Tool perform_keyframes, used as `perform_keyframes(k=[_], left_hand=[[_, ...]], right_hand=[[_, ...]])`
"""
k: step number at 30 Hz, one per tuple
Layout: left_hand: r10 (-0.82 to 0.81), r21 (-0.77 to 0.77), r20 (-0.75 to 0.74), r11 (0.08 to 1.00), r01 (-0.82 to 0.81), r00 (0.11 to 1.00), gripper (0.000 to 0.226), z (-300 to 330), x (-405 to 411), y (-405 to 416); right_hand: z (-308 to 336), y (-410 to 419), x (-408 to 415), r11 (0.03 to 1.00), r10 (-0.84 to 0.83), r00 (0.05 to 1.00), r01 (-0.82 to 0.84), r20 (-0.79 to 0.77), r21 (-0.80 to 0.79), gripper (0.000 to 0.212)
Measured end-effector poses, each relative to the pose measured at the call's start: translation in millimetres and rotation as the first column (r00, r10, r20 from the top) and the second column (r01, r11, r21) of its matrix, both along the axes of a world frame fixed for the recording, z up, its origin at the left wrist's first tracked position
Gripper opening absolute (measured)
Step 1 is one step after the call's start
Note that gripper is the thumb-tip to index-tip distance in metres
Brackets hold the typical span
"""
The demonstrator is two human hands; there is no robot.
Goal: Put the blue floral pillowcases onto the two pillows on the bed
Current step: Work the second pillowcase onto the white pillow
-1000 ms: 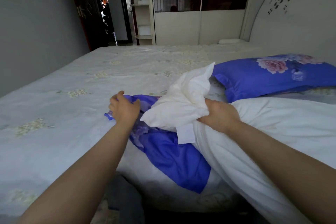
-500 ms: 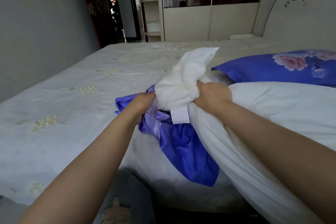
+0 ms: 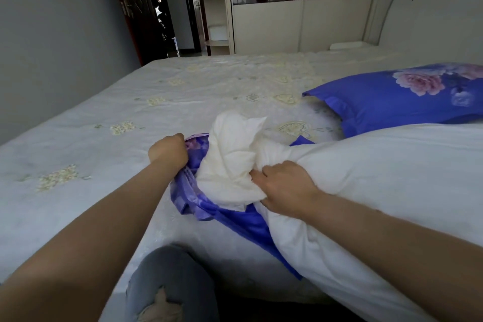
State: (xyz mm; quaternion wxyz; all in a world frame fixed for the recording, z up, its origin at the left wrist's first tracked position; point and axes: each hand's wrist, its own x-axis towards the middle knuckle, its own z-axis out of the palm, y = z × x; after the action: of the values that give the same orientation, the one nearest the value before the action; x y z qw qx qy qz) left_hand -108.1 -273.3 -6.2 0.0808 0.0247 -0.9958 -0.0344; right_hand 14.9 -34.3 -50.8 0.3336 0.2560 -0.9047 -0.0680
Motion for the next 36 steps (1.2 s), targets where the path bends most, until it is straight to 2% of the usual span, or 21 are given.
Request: perform_keyframes(k=[2, 5, 6, 9, 11, 13, 15, 17, 19, 21, 22, 24, 26, 27, 29, 31, 32, 33, 34, 36], left_hand=[[0.036, -0.213, 0.155, 0.977, -0.002, 0.987, 0.027, 11.6, -4.0, 2.8], [0.001, -0.273, 0.362, 0.956, 0.105, 0.932, 0.029, 27.9, -14.5, -0.7], [-0.047, -0.259, 0.409, 0.952, 0.165, 0.911, 0.036, 29.3, -18.2, -1.9], [-0.332, 0.024, 0.379, 0.937, 0.349, 0.864, 0.064, 16.4, -25.4, -1.2], [-0.444, 0.136, 0.417, 0.893, 0.428, 0.793, 0.08, 7.0, -23.3, 2.2], [-0.413, 0.198, 0.554, 0.909, 0.368, 0.723, 0.077, 1.0, -26.5, 0.5], [-0.343, 0.102, 0.66, 0.922, 0.373, 0.668, 0.067, -1.3, -25.4, -2.3], [-0.305, -0.06, 0.613, 0.902, 0.428, 0.729, 0.045, -11.2, -26.1, -4.1], [-0.269, -0.192, 0.433, 0.905, 0.38, 0.86, 0.015, -21.5, -20.5, -1.0], [-0.224, -0.277, 0.22, 0.919, 0.281, 0.949, 0.019, -24.1, -17.2, 1.0], [-0.219, -0.235, 0.104, 0.943, 0.238, 0.97, 0.022, -20.2, -17.8, 2.3], [-0.187, -0.024, -0.119, 0.982, 0.186, 0.975, 0.027, -1.3, -20.0, 4.7], [-0.13, 0.158, -0.259, 0.972, 0.175, 0.957, 0.029, 24.2, -21.1, 13.2], [-0.107, 0.251, -0.264, 0.952, 0.175, 0.959, 0.029, 35.5, -21.6, 20.5], [-0.103, 0.474, -0.179, 0.862, 0.178, 0.978, 0.027, 54.1, -21.2, 38.1], [-0.135, 0.709, -0.022, 0.696, 0.111, 0.991, 0.023, 64.1, -20.8, 51.6], [-0.158, 0.78, 0.067, 0.624, 0.047, 0.985, 0.02, 68.8, -19.1, 54.8], [-0.198, 0.777, 0.147, 0.629, 0.011, 0.969, 0.016, 72.2, -17.8, 54.6], [-0.249, 0.699, 0.207, 0.714, 0.035, 0.946, 0.016, 74.5, -16.3, 52.3], [-0.256, 0.335, 0.248, 0.928, 0.165, 0.934, 0.02, 79.0, -15.5, 47.4]], right_hand=[[-3.0, 1.4, 2.4, 0.999, 0.044, 0.999, -0.044, 0.004, -0.012, 0.052], [-6.0, 3.2, 3.3, 0.998, 0.059, 0.998, -0.059, 0.008, -0.025, 0.057], [-6.6, 3.5, 3.4, 0.998, 0.06, 0.998, -0.06, 0.006, -0.028, 0.058], [-5.3, 3.0, 3.6, 0.998, 0.048, 0.998, -0.047, 0.03, -0.047, 0.058], [-2.9, 2.3, 2.7, 0.996, 0.026, 0.999, -0.022, 0.043, -0.085, 0.054], [-1.0, 2.2, 0.8, 0.992, 0.005, 0.998, 0.004, 0.066, -0.128, 0.049], [-0.5, 2.3, -0.7, 0.989, 0.0, 0.996, 0.013, 0.084, -0.149, 0.048], [-0.4, 2.7, 0.1, 0.988, 0.002, 0.996, 0.012, 0.092, -0.151, 0.047], [-1.3, 3.7, 1.8, 0.988, 0.016, 0.996, -0.003, 0.088, -0.154, 0.048], [-2.5, 5.1, 3.8, 0.987, 0.047, 0.995, -0.033, 0.088, -0.159, 0.053], [-2.9, 6.6, 4.8, 0.987, 0.061, 0.994, -0.046, 0.094, -0.153, 0.058], [-3.2, 7.9, 6.4, 0.99, 0.083, 0.991, -0.07, 0.108, -0.125, 0.068], [-3.1, 8.6, 7.9, 0.991, 0.103, 0.988, -0.091, 0.118, -0.1, 0.072], [-3.1, 8.7, 8.1, 0.991, 0.109, 0.987, -0.099, 0.12, -0.089, 0.073], [-1.1, 7.6, 7.8, 0.992, 0.114, 0.986, -0.106, 0.12, -0.072, 0.075], [-0.4, 6.0, 8.0, 0.992, 0.119, 0.986, -0.112, 0.12, -0.064, 0.076], [-0.4, 4.5, 8.9, 0.992, 0.12, 0.985, -0.113, 0.124, -0.058, 0.075], [-0.2, 2.3, 9.9, 0.993, 0.117, 0.985, -0.111, 0.124, -0.05, 0.075], [-0.2, 0.3, 11.1, 0.993, 0.111, 0.986, -0.107, 0.121, -0.04, 0.075], [0.8, -4.1, 12.8, 0.995, 0.099, 0.987, -0.097, 0.126, -0.019, 0.073]])
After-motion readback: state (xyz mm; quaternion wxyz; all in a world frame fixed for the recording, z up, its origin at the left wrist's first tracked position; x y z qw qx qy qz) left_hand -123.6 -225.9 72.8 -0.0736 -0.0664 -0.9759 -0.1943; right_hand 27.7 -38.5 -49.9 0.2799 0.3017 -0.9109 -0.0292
